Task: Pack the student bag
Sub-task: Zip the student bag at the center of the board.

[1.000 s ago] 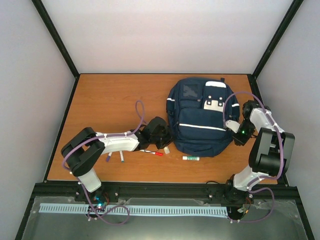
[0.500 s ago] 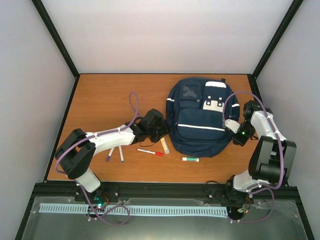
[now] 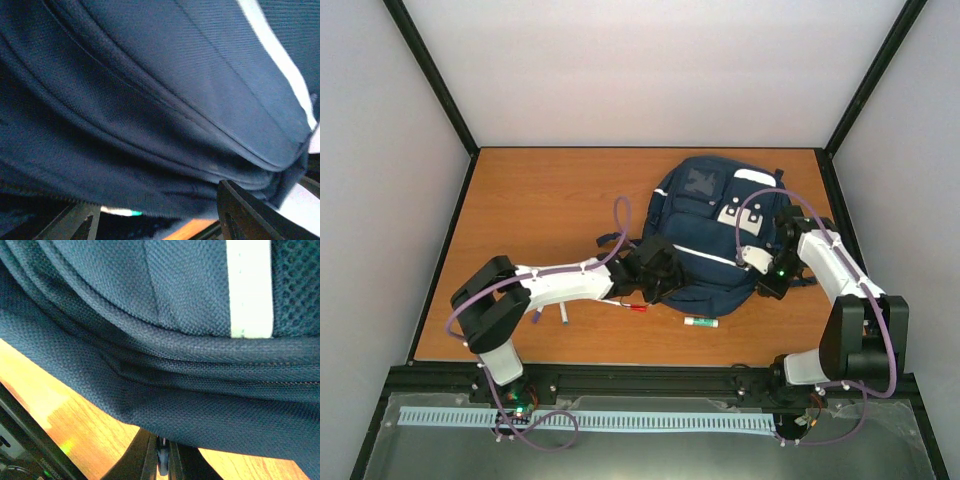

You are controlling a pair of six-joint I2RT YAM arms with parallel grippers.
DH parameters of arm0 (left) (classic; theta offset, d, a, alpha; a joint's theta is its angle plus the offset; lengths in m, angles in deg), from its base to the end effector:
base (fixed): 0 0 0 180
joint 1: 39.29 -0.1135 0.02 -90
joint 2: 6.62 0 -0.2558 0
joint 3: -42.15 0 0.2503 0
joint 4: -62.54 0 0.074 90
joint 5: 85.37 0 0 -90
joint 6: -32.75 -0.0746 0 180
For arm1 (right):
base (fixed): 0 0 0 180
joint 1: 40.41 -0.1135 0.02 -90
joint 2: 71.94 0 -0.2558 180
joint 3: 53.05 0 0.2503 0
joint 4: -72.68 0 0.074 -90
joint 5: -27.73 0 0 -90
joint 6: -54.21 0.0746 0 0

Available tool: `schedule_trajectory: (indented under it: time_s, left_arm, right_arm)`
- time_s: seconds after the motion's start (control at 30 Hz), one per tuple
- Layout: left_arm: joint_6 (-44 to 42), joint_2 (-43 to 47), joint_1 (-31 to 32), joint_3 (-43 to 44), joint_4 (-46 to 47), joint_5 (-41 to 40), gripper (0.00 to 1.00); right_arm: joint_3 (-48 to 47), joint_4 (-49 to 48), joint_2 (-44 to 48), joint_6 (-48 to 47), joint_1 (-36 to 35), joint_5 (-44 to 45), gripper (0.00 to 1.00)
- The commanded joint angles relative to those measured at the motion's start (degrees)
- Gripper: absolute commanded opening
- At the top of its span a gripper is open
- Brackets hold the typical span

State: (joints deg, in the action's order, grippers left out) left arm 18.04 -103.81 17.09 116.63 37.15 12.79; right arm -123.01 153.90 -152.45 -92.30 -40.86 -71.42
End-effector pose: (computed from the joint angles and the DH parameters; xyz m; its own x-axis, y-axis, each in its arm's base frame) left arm 0.2025 -0.3237 0.1606 -0.9527 -0.2964 -0.0674 -0.1760 0.7186 -0.6728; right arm 0.2192 0.0136 0.1724 -0.5491 -0.8277 -0.1155 -0.8351 0.5382 0.1135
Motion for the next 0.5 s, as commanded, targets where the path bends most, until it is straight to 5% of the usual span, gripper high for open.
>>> schedule_trajectory:
  time_s: [0.0, 0.1, 0.23, 0.37, 0.47]
  left_arm:
    - [0.8, -2.4, 0.3, 2.5, 3.6, -0.5, 0.68]
    - [-1.4, -6.0, 0.3, 5.3, 3.6, -0.9, 0.66]
    - [-0.3, -8.7, 0.3, 5.7, 6.4, -0.6, 0.46]
    - [0.0, -8.4, 0.3, 5.0, 6.7, -1.5, 0.11]
    - [-0.6, -7.7, 0.3, 4.6, 5.7, -2.3, 0.01]
  right_arm:
    - [0.1, 0.5, 1.5, 2.5, -1.7, -3.4, 0.03]
    - [0.5, 0.4, 1.5, 2.6, -1.7, -3.3, 0.03]
    - [1.3, 0.3, 1.4, 2.1, -1.8, -2.4, 0.03]
    - [3.1, -0.8, 1.0, -0.3, -1.4, 0.4, 0.03]
    - [3.4, -2.2, 0.0, -2.4, 0.7, 2.8, 0.03]
